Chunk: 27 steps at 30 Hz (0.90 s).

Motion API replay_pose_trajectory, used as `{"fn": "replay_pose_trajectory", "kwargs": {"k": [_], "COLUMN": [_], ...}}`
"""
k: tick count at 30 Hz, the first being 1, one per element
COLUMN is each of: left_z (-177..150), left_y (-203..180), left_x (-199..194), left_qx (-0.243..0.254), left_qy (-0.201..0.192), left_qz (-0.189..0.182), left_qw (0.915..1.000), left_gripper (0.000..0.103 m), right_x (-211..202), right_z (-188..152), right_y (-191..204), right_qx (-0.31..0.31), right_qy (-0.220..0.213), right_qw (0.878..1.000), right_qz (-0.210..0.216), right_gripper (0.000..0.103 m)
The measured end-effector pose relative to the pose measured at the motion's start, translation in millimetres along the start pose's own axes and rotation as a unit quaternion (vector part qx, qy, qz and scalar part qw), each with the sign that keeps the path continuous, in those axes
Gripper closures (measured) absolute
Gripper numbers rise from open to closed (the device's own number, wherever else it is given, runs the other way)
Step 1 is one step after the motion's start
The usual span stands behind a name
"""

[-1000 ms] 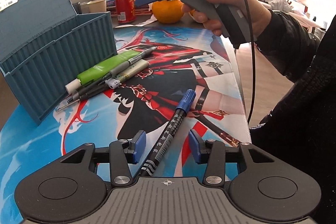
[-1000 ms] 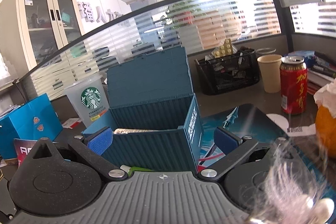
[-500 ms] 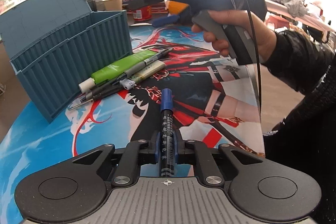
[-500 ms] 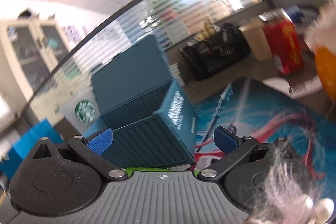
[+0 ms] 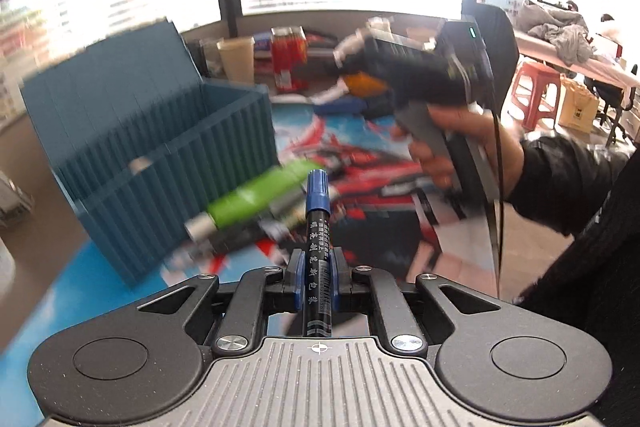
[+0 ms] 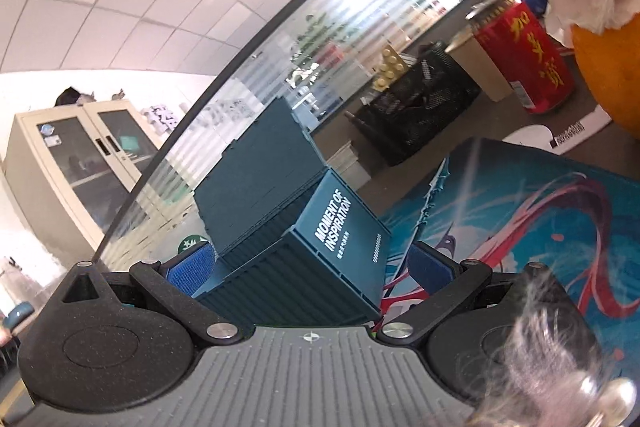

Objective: Organize rigid objects
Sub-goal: 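Carry the marker to the teal box and lower it inside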

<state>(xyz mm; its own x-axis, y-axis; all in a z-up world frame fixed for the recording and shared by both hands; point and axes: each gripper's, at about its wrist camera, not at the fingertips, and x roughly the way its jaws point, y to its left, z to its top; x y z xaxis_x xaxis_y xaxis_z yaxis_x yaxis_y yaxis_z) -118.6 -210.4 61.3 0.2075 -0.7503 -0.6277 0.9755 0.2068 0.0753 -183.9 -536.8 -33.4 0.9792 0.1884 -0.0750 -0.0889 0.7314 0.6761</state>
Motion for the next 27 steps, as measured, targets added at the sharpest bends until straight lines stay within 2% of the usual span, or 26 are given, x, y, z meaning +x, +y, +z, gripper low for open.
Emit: {"fn": "replay_pose_trajectory", "kwargs": {"k": [6,11,18,27], "left_z": [47.3,83.6,121.4,118.6], "left_y": [27.1,48.7,79.2,110.1], "left_x": [-20.6,-24.0,4.9,69.2], "left_qx": [0.033,0.070,0.108,0.117], "left_qy": [-0.023,-0.021,0.023,0.084], "left_qz": [0.034,0.057,0.054,0.025], "left_qw": [0.9986,0.9957,0.9924,0.9893], "left_gripper": [0.092,0.092,0.092,0.092], "right_x": [0.6,0.2,2.4,2.8], "right_z": [-2.0,-2.2,-3.0,-3.5], "right_y": [0.9,-1.7,-0.6,-0.4], "right_qx": [-0.006,0.000,-0.006,-0.007], "right_qy": [0.003,0.005,0.010,0.012], "right_qw": [1.000,1.000,1.000,1.000], "right_qz": [0.001,0.006,0.006,0.008], "right_gripper": [0.000,0.000,0.000,0.000]}}
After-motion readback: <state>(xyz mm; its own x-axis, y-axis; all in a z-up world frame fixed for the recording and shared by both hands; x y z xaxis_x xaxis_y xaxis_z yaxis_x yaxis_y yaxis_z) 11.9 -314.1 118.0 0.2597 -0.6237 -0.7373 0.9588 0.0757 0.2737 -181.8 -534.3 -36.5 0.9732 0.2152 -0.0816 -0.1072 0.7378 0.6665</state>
